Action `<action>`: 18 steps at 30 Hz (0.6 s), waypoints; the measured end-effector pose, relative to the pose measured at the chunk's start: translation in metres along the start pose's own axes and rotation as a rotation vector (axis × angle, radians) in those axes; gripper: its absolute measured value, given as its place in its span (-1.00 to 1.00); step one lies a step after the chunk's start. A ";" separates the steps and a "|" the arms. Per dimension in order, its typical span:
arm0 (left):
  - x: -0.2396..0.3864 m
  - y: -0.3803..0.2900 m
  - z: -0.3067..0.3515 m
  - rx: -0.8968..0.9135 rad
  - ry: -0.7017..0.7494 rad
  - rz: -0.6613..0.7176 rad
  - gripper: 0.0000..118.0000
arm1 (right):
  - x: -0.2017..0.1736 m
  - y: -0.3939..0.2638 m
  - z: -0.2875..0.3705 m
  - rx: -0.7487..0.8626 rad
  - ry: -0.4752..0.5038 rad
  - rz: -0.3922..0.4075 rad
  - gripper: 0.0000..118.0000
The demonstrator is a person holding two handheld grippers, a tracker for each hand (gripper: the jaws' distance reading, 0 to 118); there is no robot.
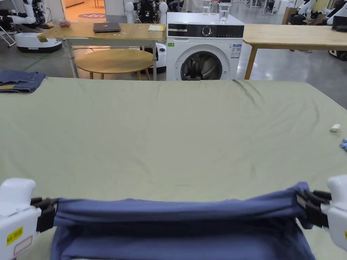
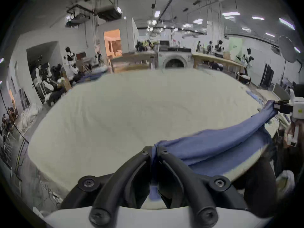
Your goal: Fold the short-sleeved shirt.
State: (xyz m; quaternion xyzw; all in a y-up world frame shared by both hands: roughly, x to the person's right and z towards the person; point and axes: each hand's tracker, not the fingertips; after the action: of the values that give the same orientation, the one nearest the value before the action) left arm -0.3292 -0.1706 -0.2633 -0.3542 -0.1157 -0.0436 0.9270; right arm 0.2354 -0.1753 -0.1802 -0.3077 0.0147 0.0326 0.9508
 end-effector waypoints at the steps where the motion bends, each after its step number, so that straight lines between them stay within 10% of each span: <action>1: -0.003 -0.015 -0.005 -0.033 0.011 0.019 -0.99 | 0.002 -0.019 -0.006 -0.034 0.003 -0.024 -0.95; 5: 0.001 -0.048 -0.022 -0.067 0.015 0.036 -0.93 | -0.005 -0.062 -0.024 -0.104 -0.005 -0.047 -0.93; 9: 0.017 -0.038 -0.016 -0.057 0.039 0.002 -0.41 | -0.015 -0.048 -0.017 -0.076 0.013 -0.038 -0.70; 12: 0.032 -0.012 0.002 0.096 -0.023 -0.005 0.67 | -0.037 -0.016 -0.003 0.017 0.034 -0.026 0.83; 18: 0.092 0.052 0.018 0.387 0.043 0.011 0.69 | -0.103 0.054 0.011 0.319 -0.041 -0.056 0.90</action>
State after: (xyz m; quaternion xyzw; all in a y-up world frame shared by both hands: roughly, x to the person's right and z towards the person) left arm -0.2351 -0.1196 -0.2612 -0.1690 -0.1002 -0.0231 0.9802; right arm 0.1291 -0.1303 -0.1976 -0.1525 -0.0084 0.0097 0.9882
